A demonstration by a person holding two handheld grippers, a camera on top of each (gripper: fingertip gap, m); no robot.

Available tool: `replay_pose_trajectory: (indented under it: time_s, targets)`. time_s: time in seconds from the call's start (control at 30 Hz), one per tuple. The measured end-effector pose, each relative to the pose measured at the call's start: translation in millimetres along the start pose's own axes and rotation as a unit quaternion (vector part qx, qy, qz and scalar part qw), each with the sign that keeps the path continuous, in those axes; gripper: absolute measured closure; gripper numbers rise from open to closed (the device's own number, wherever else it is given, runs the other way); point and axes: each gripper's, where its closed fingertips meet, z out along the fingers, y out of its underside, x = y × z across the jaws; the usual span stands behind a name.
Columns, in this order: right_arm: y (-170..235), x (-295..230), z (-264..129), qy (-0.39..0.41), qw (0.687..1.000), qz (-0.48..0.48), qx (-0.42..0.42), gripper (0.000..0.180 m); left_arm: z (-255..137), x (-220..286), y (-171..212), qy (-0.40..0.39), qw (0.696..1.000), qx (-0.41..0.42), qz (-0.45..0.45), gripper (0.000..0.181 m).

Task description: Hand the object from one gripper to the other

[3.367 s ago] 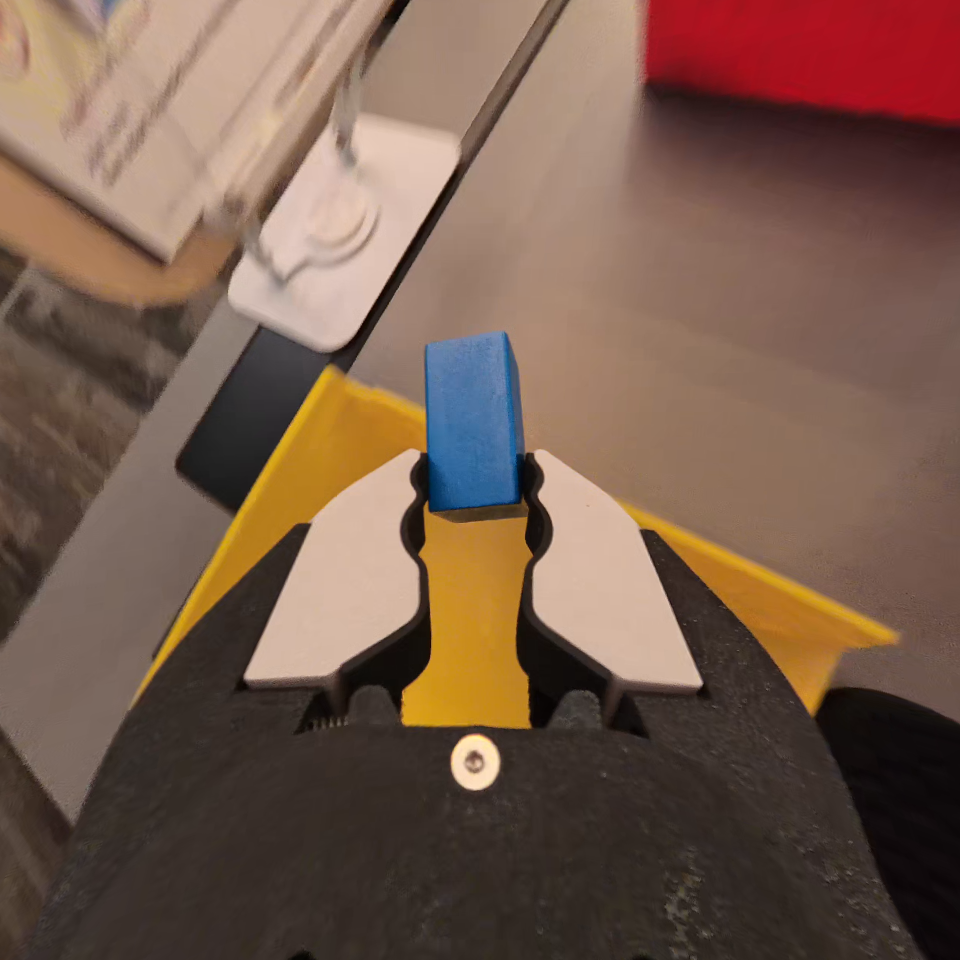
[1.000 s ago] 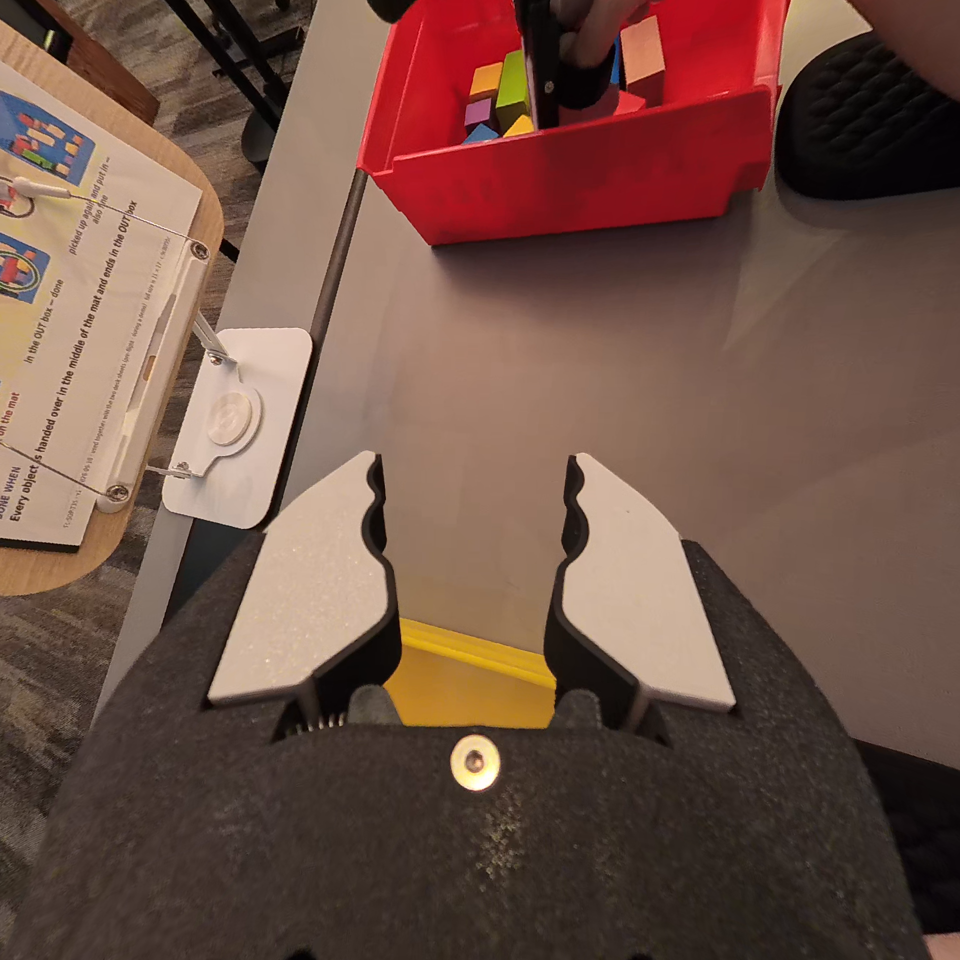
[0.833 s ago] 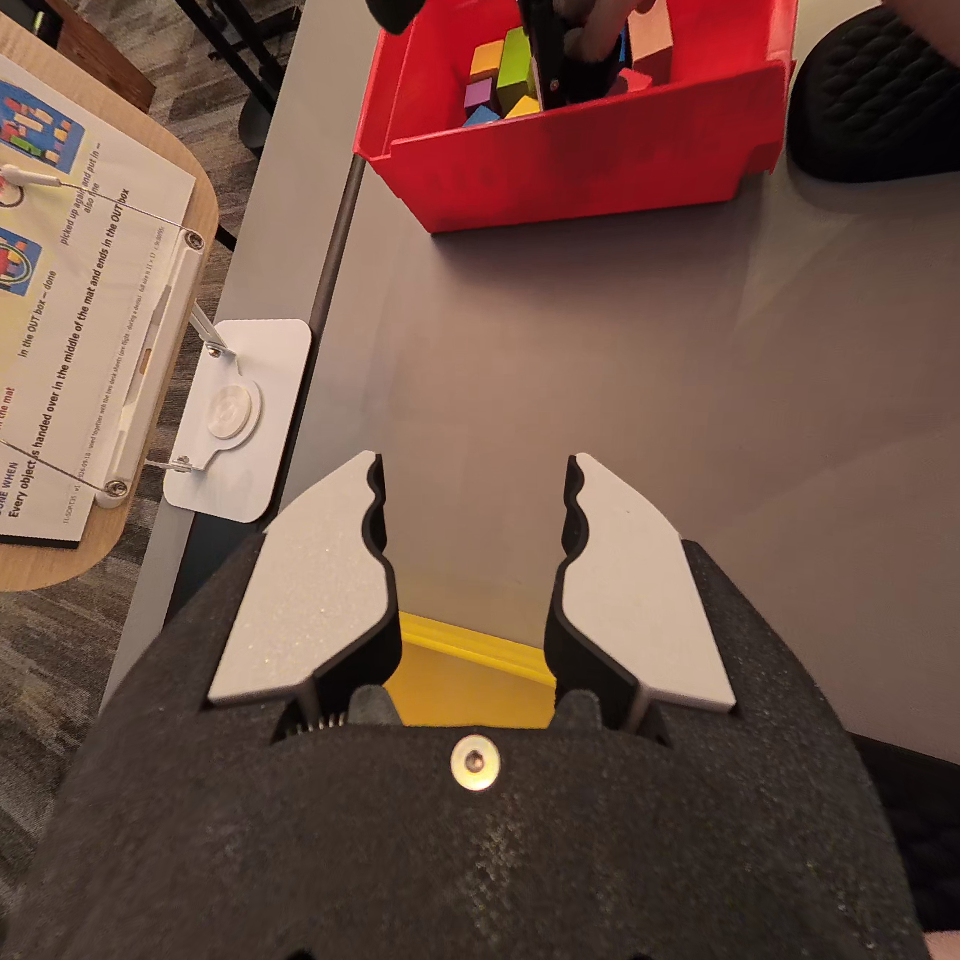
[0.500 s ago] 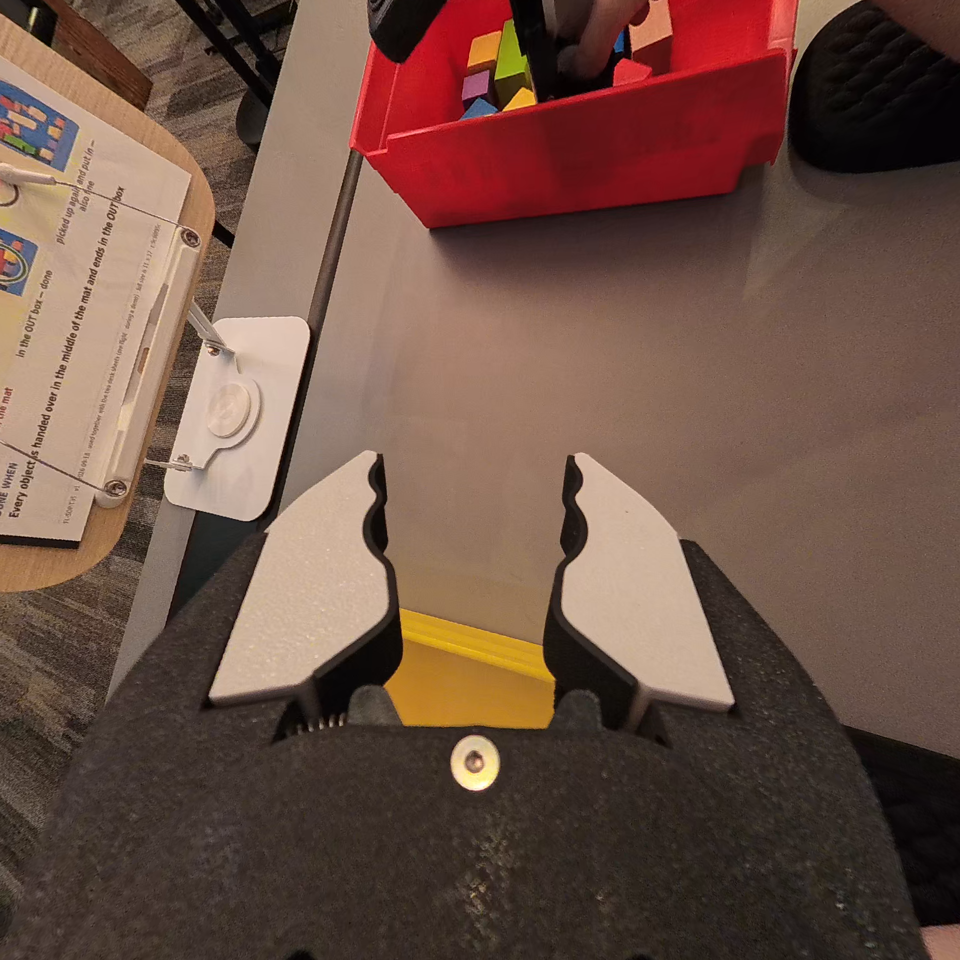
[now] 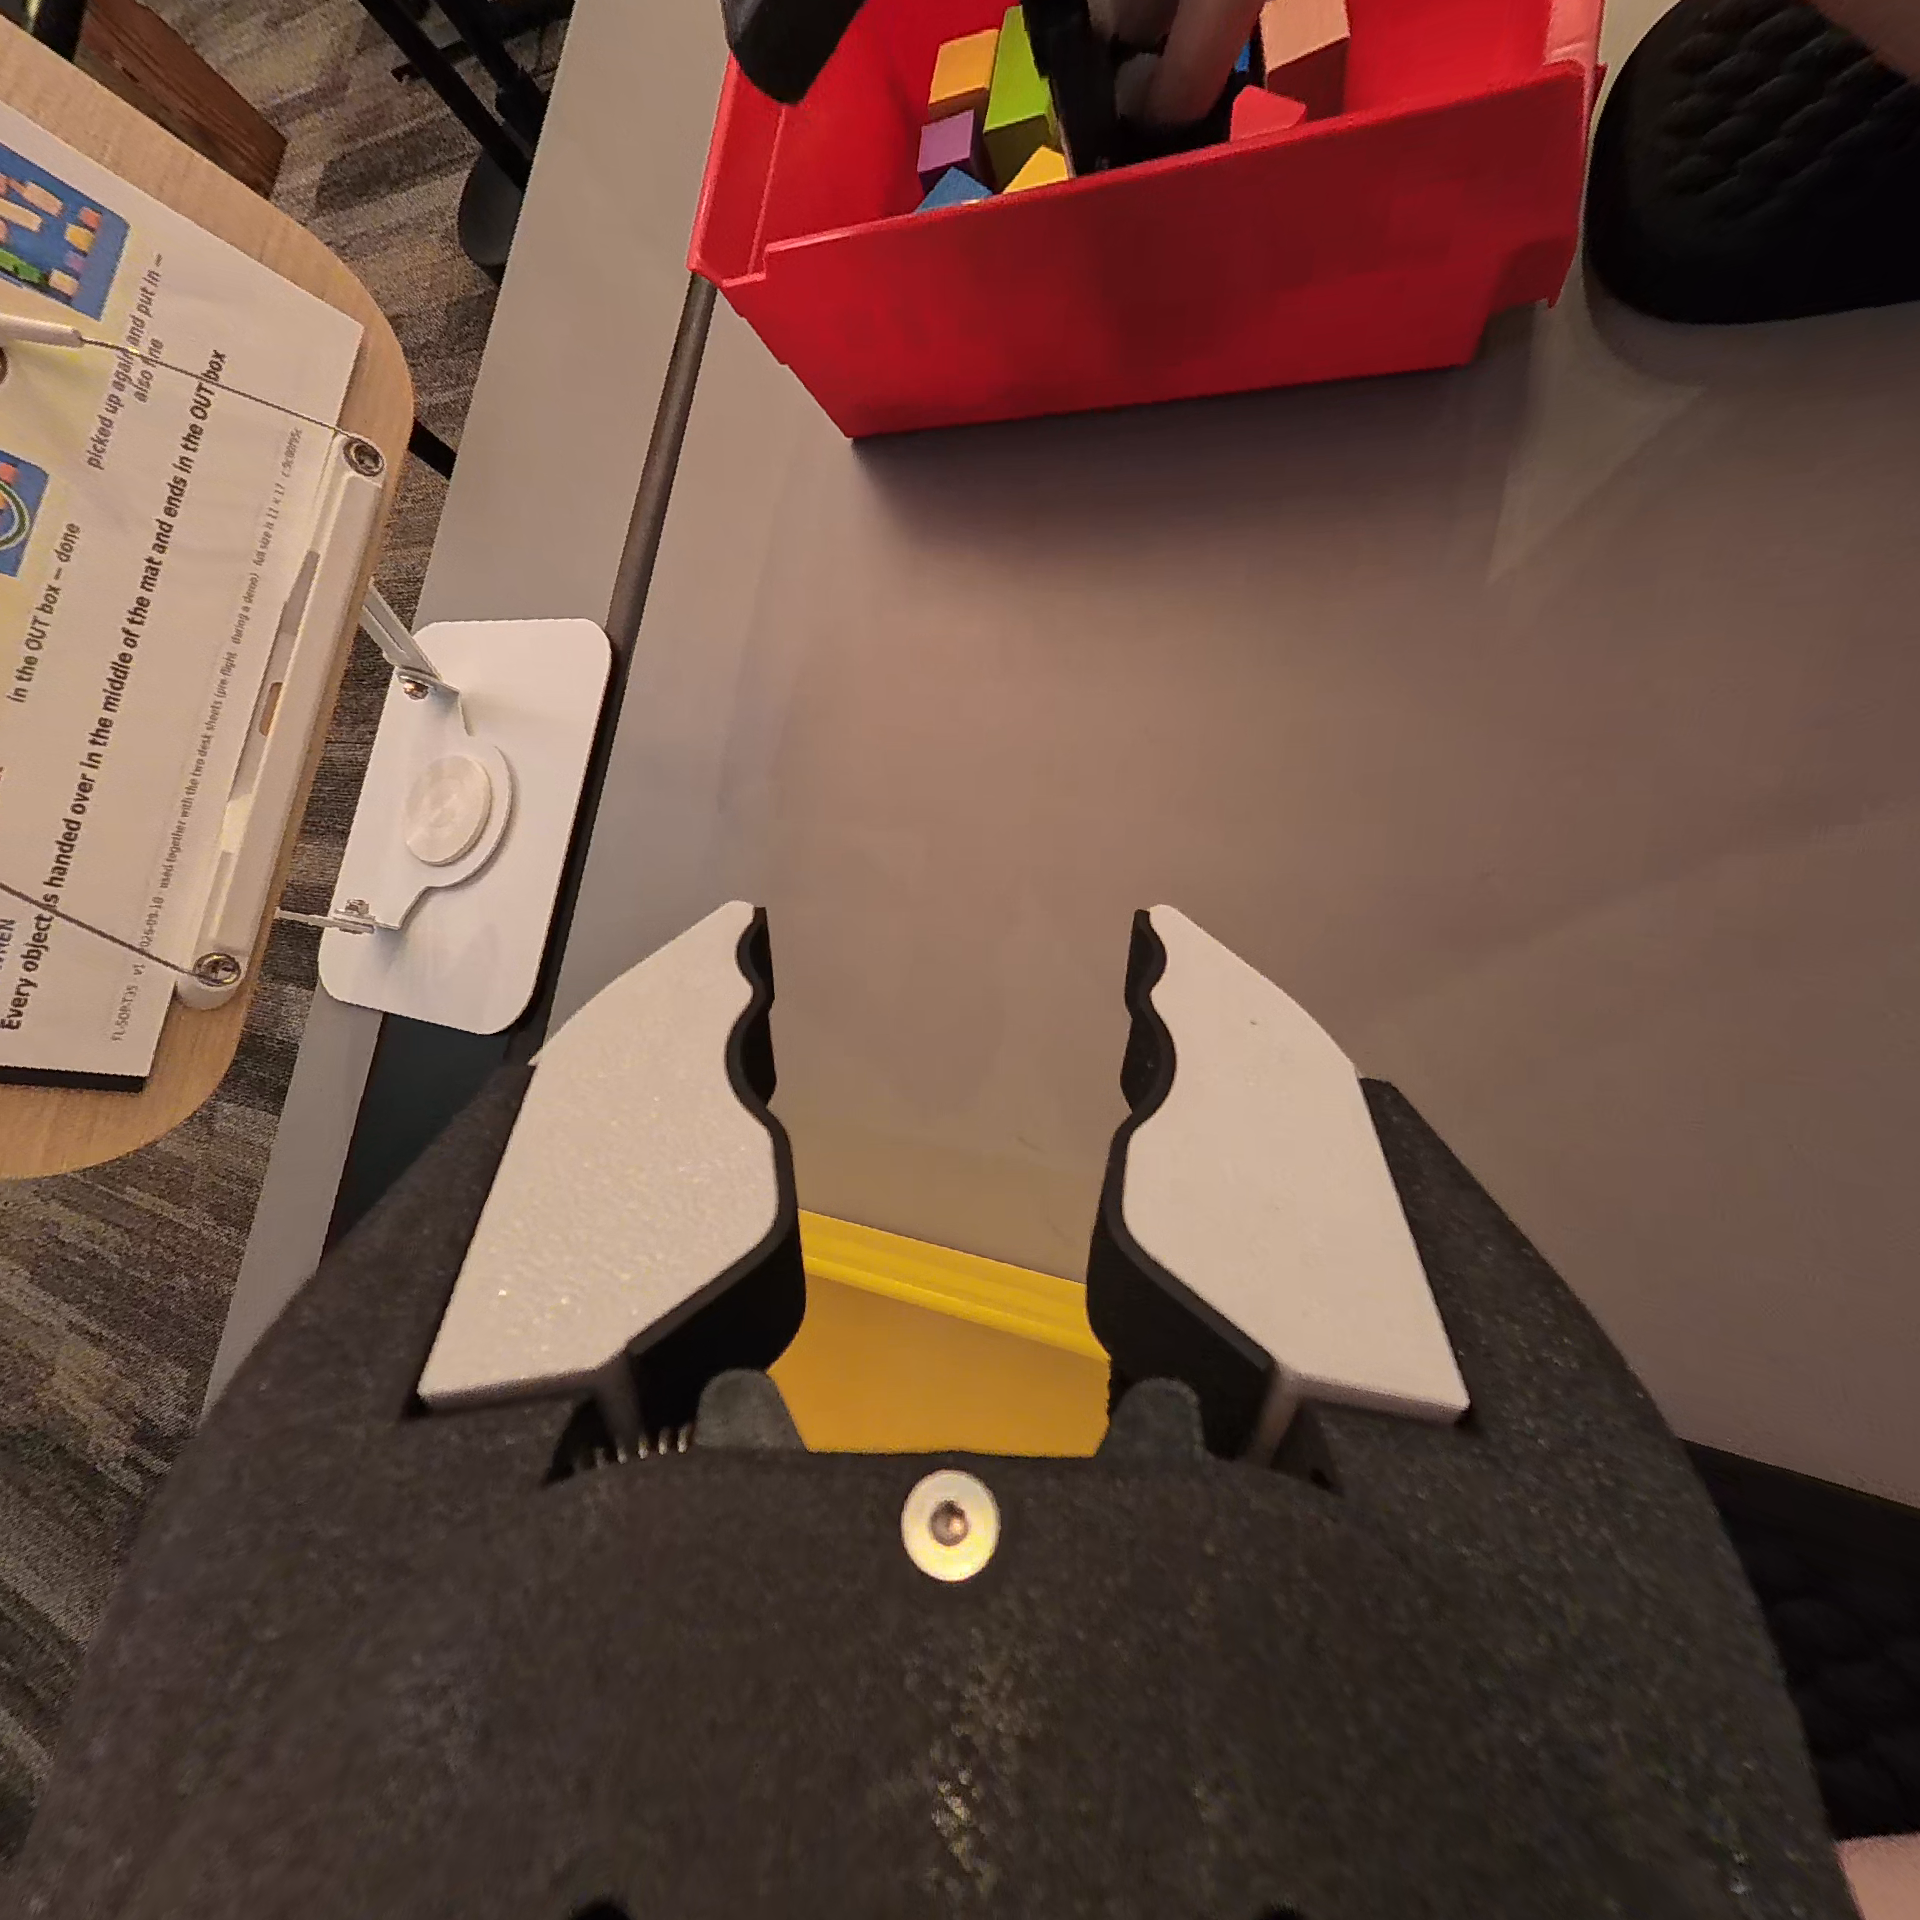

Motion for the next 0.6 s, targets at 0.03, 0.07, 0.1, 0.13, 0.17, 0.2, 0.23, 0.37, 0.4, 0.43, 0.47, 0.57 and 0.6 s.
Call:
replay_pose_trajectory:
  time_s: [0.03,0.07,0.1,0.13,0.17,0.2,0.23,0.37,0.4,0.43,0.47,0.57,0.6]
  targets:
    - [0,0,-2,-0.002,1.000,0.000,0.003,0.138,0,0,0,0.000,1.000,0.000,0.000,0.115]
    - [1,0,-4,-0.002,1.000,-0.001,0.005,0.138,0,0,1,0.000,1.000,-0.001,0.000,0.115]
    - [1,0,-7,-0.003,1.000,-0.002,0.007,0.138,-1,-1,1,-0.001,1.000,-0.002,0.000,0.115]
    - [2,0,-11,-0.004,1.000,-0.002,0.012,0.137,-2,-1,2,-0.003,1.000,-0.003,-0.001,0.115]
    - [3,0,-16,-0.005,1.000,-0.002,0.018,0.137,-4,-3,3,-0.006,1.000,-0.004,-0.002,0.115]
    - [4,1,-23,-0.005,1.000,0.000,0.027,0.137,-6,-4,5,-0.009,1.000,-0.004,-0.004,0.115]
    - [5,2,-31,-0.004,0.999,0.002,0.038,0.137,-9,-7,6,-0.015,1.000,-0.003,-0.007,0.114]
    - [11,10,-77,0.017,0.994,0.013,0.106,0.137,-29,-32,22,-0.070,0.997,-0.008,-0.039,0.116]
    - [13,12,-92,0.029,0.991,0.016,0.129,0.137,-34,-44,33,-0.098,0.994,-0.023,-0.053,0.116]
    - [15,12,-108,0.038,0.986,0.015,0.159,0.137,-39,-56,46,-0.126,0.989,-0.044,-0.070,0.116]
    - [16,9,-124,0.041,0.981,0.012,0.190,0.138,-45,-68,62,-0.151,0.982,-0.067,-0.090,0.116]
    - [17,-3,-170,0.056,0.958,-0.010,0.281,0.138,-57,-100,111,-0.206,0.955,-0.112,-0.179,0.118]
    - [18,-9,-182,0.056,0.951,-0.019,0.305,0.138,-60,-112,128,-0.227,0.942,-0.122,-0.215,0.122]
